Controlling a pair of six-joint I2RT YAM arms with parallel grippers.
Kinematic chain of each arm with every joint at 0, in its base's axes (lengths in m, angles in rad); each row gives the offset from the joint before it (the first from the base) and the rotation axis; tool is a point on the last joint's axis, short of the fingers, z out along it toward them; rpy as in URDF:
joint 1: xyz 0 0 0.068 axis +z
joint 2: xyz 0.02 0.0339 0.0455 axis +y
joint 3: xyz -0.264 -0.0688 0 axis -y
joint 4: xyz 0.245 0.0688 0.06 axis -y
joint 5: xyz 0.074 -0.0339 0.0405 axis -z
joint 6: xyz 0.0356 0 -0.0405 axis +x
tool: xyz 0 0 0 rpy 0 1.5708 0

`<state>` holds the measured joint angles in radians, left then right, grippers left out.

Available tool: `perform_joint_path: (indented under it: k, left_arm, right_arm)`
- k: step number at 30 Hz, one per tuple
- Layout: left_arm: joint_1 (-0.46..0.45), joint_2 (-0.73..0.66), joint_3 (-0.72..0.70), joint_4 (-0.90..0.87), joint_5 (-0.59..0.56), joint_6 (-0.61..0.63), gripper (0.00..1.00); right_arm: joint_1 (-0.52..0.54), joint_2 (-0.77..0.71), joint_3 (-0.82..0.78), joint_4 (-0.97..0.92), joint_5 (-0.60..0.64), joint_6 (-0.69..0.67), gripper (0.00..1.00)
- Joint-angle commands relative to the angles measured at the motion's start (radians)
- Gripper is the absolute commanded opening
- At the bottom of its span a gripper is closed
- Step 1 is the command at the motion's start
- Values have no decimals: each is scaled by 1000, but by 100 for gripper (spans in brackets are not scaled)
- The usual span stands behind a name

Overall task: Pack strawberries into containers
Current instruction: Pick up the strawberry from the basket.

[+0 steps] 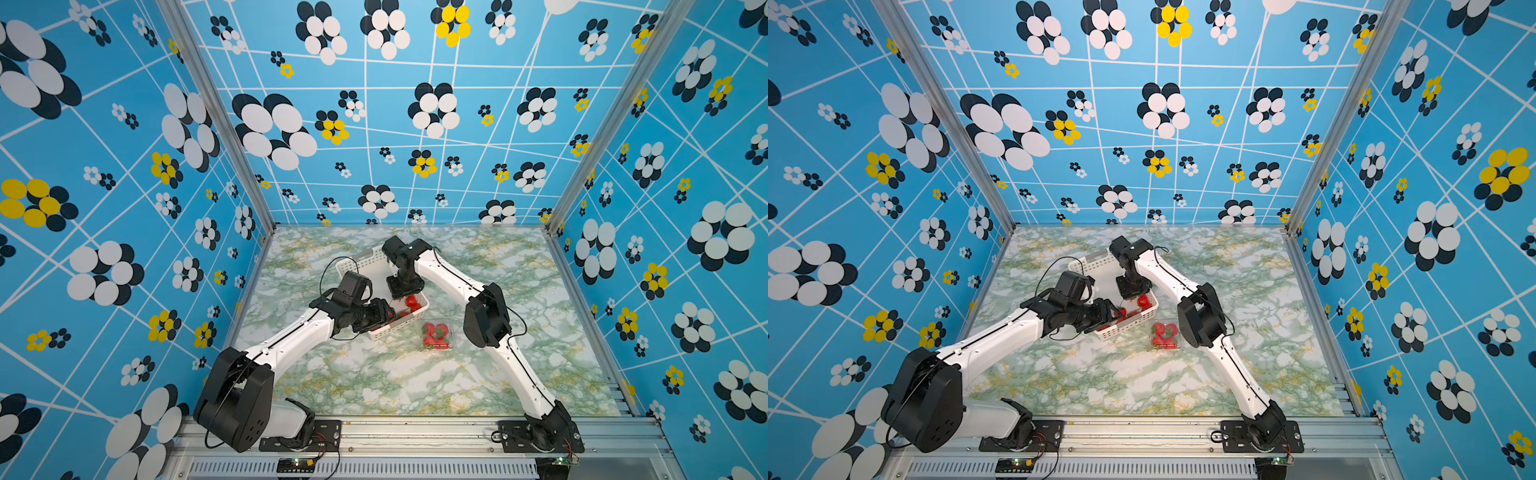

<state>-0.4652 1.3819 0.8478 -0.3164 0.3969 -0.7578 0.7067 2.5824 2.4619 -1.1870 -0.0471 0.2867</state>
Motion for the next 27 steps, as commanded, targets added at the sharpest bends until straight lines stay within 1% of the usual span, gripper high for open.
perform_joint_path:
  k: [1,6,12,14,22,27]
  left_arm:
    - [-5,-26,-24,1,11,14,64]
    - [-4,-27,-29,6,7,15,64]
    - [-5,-11,-30,21,13,14,64]
    - [-4,-10,-29,21,13,15,64]
    - [2,-6,-30,29,11,17,64]
    - [5,-7,-32,30,10,17,64]
  right_arm:
    - [7,14,-11,11,53,-19,46]
    - [7,24,8,25,71,-18,47]
    - [7,41,22,63,65,-16,53]
    - [7,46,25,73,64,-17,54]
    - [7,58,27,79,45,-17,51]
    - [7,60,26,85,36,-15,45]
